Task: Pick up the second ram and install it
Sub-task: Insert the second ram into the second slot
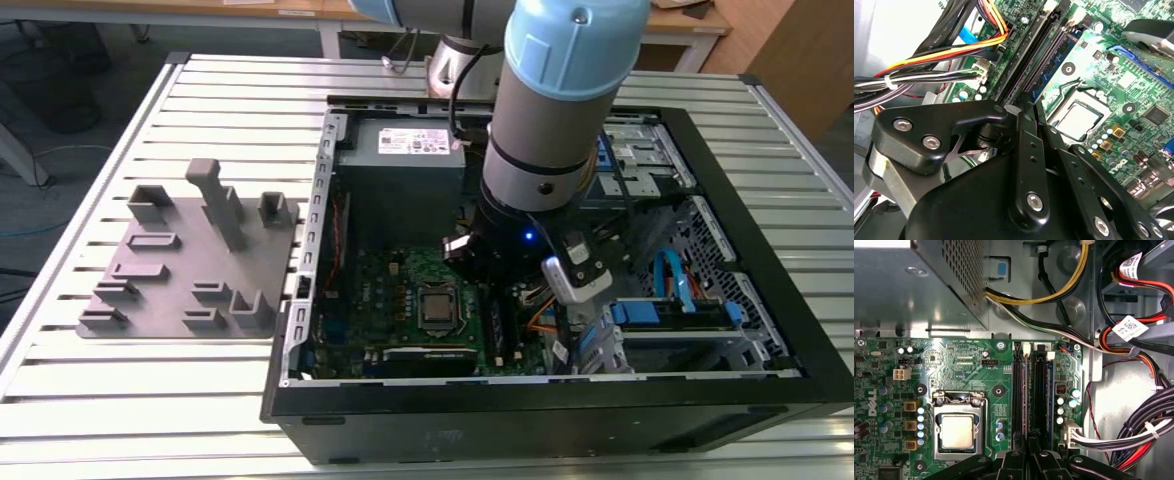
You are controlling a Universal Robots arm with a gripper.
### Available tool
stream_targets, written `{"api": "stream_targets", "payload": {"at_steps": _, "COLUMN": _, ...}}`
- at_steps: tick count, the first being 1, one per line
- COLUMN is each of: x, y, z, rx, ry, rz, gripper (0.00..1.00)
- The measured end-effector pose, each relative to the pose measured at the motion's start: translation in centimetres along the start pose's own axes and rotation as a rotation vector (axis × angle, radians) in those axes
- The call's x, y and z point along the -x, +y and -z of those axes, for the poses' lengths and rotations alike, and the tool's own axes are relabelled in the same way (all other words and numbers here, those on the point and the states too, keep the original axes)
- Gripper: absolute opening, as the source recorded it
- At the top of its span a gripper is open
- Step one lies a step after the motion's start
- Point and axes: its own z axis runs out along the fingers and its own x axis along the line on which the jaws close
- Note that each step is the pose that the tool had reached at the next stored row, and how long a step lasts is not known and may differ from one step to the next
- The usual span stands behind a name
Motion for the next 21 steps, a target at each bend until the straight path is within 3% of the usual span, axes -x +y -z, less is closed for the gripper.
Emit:
{"api": "stream_targets", "payload": {"at_steps": 15, "x": 0.0, "y": 0.0, "z": 0.08, "rx": -0.0003, "ry": 0.0001, "rz": -0.012, "gripper": 0.14}}
{"api": "stream_targets", "payload": {"at_steps": 21, "x": 0.02, "y": -0.01, "z": 0.09, "rx": -0.0079, "ry": 0.0001, "rz": -0.014, "gripper": 0.14}}
